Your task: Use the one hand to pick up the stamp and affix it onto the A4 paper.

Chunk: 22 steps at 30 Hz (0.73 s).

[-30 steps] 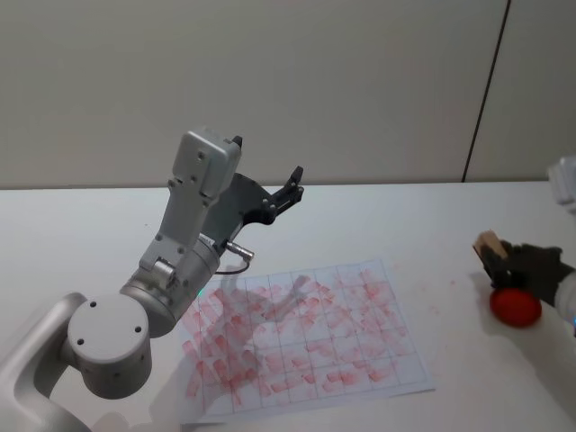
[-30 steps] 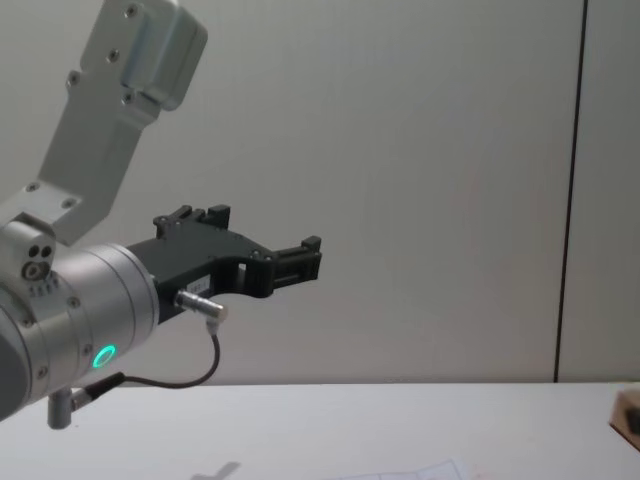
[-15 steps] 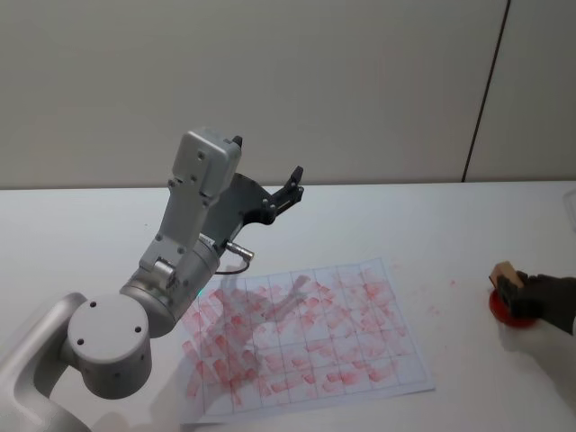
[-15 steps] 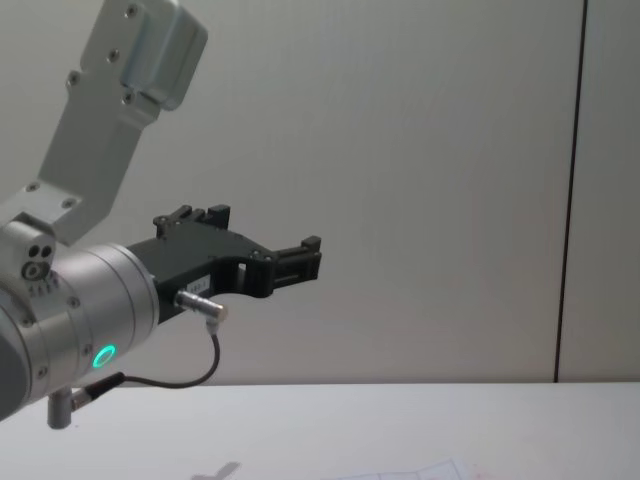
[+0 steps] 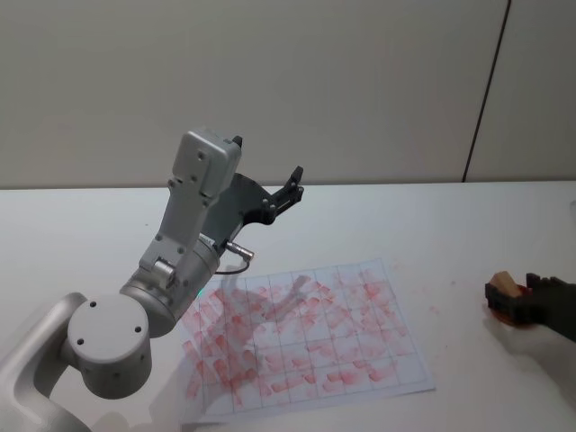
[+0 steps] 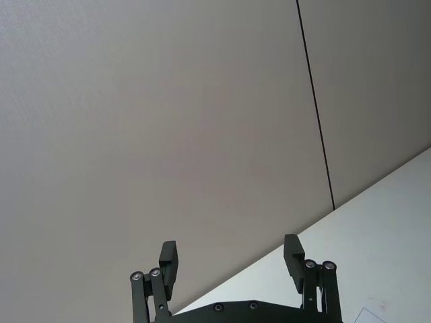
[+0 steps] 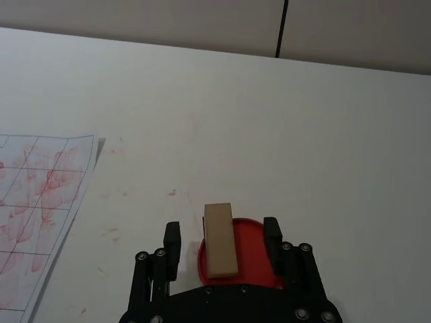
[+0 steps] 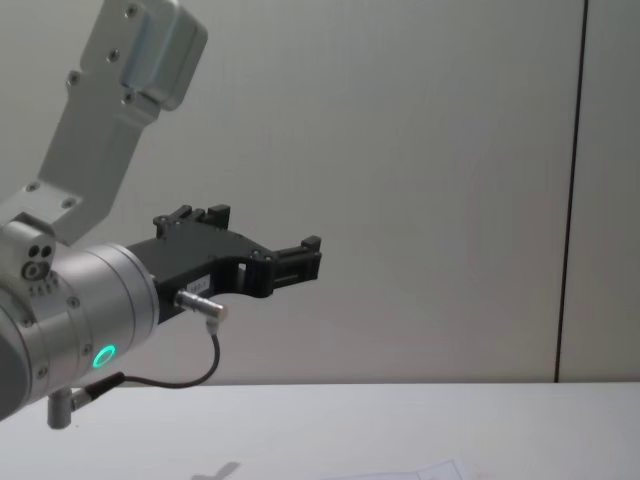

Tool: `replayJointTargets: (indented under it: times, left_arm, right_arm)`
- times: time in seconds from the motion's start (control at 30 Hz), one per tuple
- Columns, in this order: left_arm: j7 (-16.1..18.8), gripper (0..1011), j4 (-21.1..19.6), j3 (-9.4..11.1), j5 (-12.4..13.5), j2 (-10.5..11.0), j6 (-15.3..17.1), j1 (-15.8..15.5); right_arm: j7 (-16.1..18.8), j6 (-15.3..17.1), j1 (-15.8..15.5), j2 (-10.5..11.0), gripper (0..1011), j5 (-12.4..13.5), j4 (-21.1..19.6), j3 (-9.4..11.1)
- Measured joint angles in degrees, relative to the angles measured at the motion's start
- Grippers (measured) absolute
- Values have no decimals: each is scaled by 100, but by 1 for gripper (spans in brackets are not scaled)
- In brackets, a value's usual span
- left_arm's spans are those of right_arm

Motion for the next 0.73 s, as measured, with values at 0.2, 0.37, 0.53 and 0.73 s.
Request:
replayJointTargets:
  times: [0.2, 0.37, 0.53, 0.73]
  left_arm:
    - [0, 1001, 0, 0, 0, 0, 0, 0]
    - [0, 1001, 0, 0, 0, 0, 0, 0]
    - [0, 1001, 0, 0, 0, 0, 0, 0]
    - [0, 1001, 0, 0, 0, 0, 0, 0]
  right_arm:
    - [10, -295, -65, 27, 865, 5, -81, 24]
    - [11, -568, -125, 52, 994, -3, -170, 44]
    - [7, -924, -202, 84, 1001, -36, -295, 70]
    - [-16, -1380, -292, 119, 1001, -87, -445, 99]
